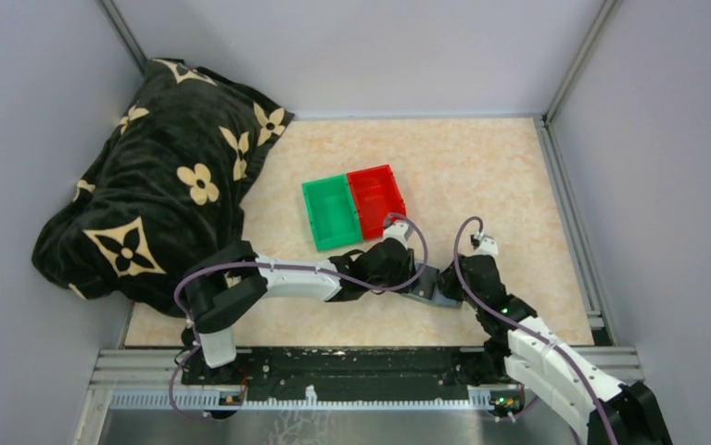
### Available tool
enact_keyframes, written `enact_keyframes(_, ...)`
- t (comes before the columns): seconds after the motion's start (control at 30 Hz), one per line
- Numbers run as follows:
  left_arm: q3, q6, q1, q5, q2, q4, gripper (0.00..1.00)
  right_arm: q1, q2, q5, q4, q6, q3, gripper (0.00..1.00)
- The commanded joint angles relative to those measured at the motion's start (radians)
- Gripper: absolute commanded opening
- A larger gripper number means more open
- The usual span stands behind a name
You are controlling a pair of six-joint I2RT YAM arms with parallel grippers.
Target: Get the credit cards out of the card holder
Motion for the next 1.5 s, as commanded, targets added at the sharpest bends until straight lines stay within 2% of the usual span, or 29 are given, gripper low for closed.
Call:
enact_keyframes(0.0,-0.001,-0.003,0.013,0.026,0.020,0.032,0.32,-0.015,-0.028,-0.001,0.015,0.009,-0.002,0.15)
enact_keyframes(0.07,0.004,-0.011,0.014,0.028,0.041,0.029,0.32,-0.015,-0.035,0.003,0.005,0.011,-0.003,0.22)
enact_keyframes(0.23,0.001,-0.040,0.012,0.049,0.077,0.039,0.31,-0.016,-0.036,0.021,-0.032,0.001,0.008,0.48)
enact_keyframes(0.33,-0.004,-0.050,0.012,0.060,0.088,0.045,0.30,-0.016,-0.021,0.008,-0.035,-0.001,0.011,0.50)
enact_keyframes(0.47,-0.011,-0.054,0.012,0.059,0.088,0.045,0.30,-0.016,0.002,-0.019,-0.003,0.000,0.007,0.48)
enact_keyframes(0.63,-0.017,-0.059,0.013,0.061,0.092,0.043,0.30,-0.016,-0.001,-0.061,0.042,0.009,-0.007,0.36)
enact_keyframes(0.7,-0.018,-0.062,0.012,0.063,0.097,0.044,0.30,-0.016,-0.030,-0.057,0.036,0.016,-0.008,0.27)
enact_keyframes(0.77,-0.017,-0.062,0.014,0.067,0.101,0.043,0.30,-0.016,-0.075,-0.053,0.024,0.019,-0.008,0.23)
enact_keyframes(0.93,-0.007,-0.067,0.012,0.079,0.111,0.037,0.30,-0.018,-0.149,-0.076,0.007,0.013,-0.004,0.19)
enact_keyframes(1.27,-0.006,-0.068,0.013,0.078,0.108,0.034,0.30,-0.018,-0.086,-0.210,0.121,0.000,-0.019,0.16)
enact_keyframes(1.47,0.005,-0.069,0.013,0.083,0.117,0.034,0.30,-0.017,-0.099,-0.246,0.121,-0.026,0.002,0.15)
